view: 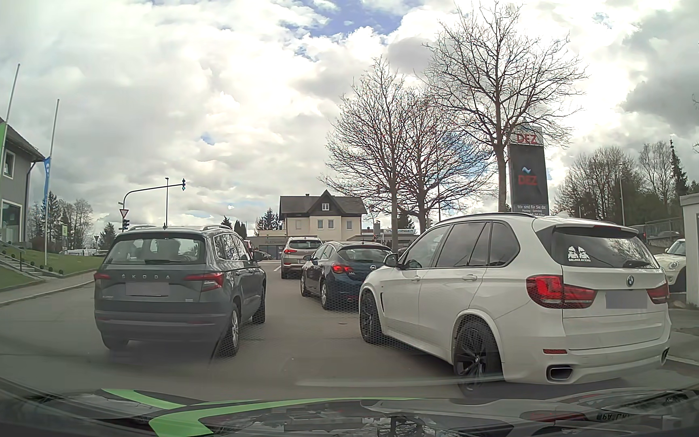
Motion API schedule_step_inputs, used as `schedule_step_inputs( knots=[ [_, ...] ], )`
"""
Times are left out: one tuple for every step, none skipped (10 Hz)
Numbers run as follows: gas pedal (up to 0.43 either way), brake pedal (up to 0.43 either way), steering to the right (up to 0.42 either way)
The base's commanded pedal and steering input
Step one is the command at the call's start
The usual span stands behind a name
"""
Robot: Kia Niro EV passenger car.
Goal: Follow the waypoints while adhering to traffic rules and regulations
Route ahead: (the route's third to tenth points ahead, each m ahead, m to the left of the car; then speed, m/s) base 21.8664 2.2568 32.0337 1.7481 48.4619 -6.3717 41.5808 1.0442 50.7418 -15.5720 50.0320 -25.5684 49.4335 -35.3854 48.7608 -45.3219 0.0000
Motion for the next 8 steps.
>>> schedule_step_inputs(
  knots=[
    [0.000, 0.238, 0.562],
    [0.000, 0.195, 0.554],
    [0.000, 0.134, 0.546],
    [0.000, 0.000, 0.534],
    [0.000, 0.000, 0.520],
    [0.000, 0.000, 0.505],
    [0.000, 0.000, 0.486],
    [0.280, 0.000, 0.465]
  ],
)
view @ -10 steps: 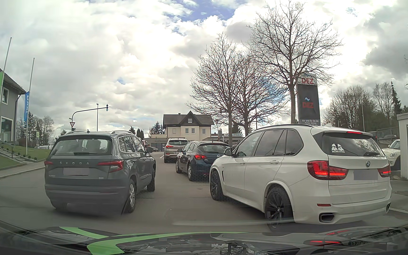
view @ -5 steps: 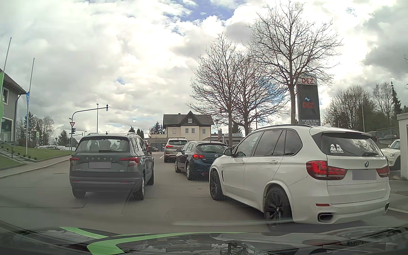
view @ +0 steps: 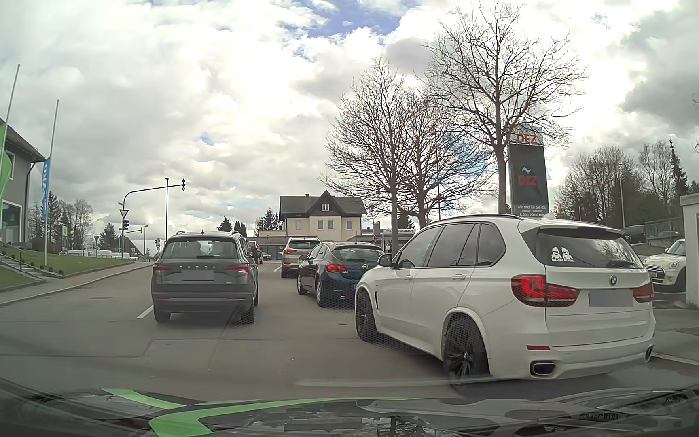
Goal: Follow the waypoints while adhering to traffic rules and regulations
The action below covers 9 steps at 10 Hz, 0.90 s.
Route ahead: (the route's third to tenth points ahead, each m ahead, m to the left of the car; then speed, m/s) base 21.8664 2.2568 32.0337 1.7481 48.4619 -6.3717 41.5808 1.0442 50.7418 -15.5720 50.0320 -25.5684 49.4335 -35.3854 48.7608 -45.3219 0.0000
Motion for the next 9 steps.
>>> schedule_step_inputs(
  knots=[
    [0.331, 0.000, 0.444],
    [0.331, 0.000, 0.416],
    [0.331, 0.000, 0.379],
    [0.319, 0.000, 0.344],
    [0.319, 0.000, 0.293],
    [0.319, 0.000, 0.221],
    [0.319, 0.000, 0.159],
    [0.299, 0.000, 0.093],
    [0.260, 0.000, 0.033]
  ],
)
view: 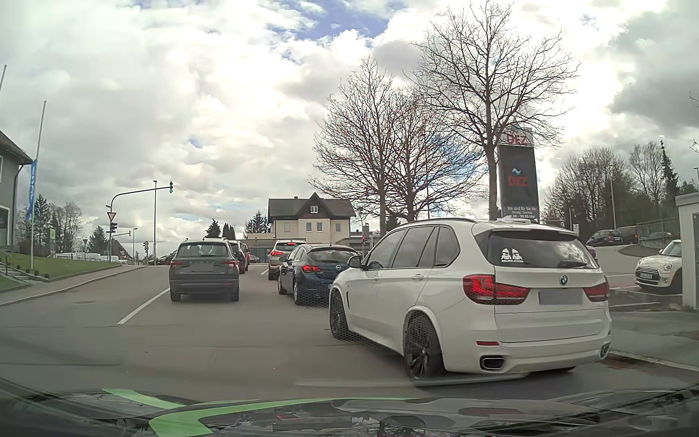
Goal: Follow the waypoints while adhering to traffic rules and regulations
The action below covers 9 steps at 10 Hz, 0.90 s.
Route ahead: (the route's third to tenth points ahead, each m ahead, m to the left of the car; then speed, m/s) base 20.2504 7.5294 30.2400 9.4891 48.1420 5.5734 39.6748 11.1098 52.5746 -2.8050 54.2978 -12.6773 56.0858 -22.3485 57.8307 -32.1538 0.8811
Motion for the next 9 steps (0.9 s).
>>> schedule_step_inputs(
  knots=[
    [0.240, 0.000, 0.000],
    [0.240, 0.000, -0.027],
    [0.157, 0.000, -0.048],
    [0.150, 0.000, -0.061],
    [0.020, 0.000, -0.069],
    [0.020, 0.000, -0.069],
    [0.008, 0.000, -0.069],
    [0.020, 0.000, -0.069],
    [0.039, 0.000, -0.068]
  ],
)
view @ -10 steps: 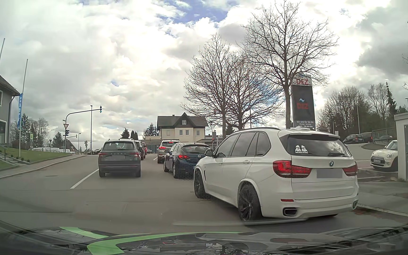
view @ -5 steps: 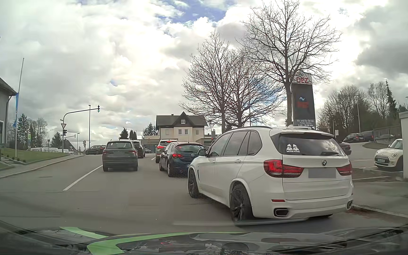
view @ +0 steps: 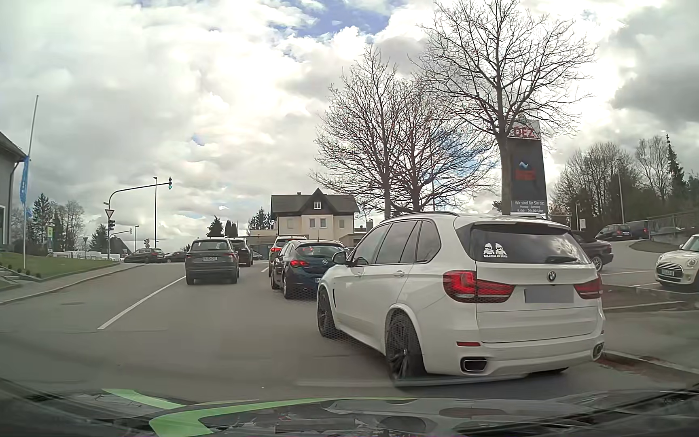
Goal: Follow the waypoints while adhering to traffic rules and regulations
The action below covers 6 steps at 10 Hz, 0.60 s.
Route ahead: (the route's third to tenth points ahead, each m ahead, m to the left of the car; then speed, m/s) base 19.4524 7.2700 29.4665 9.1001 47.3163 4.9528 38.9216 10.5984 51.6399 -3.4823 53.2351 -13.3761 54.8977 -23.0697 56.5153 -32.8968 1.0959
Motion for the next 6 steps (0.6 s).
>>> schedule_step_inputs(
  knots=[
    [0.039, 0.000, -0.069],
    [0.039, 0.000, -0.069],
    [0.039, 0.000, -0.069],
    [0.039, 0.000, -0.069],
    [0.039, 0.000, -0.069],
    [0.028, 0.000, -0.068]
  ],
)
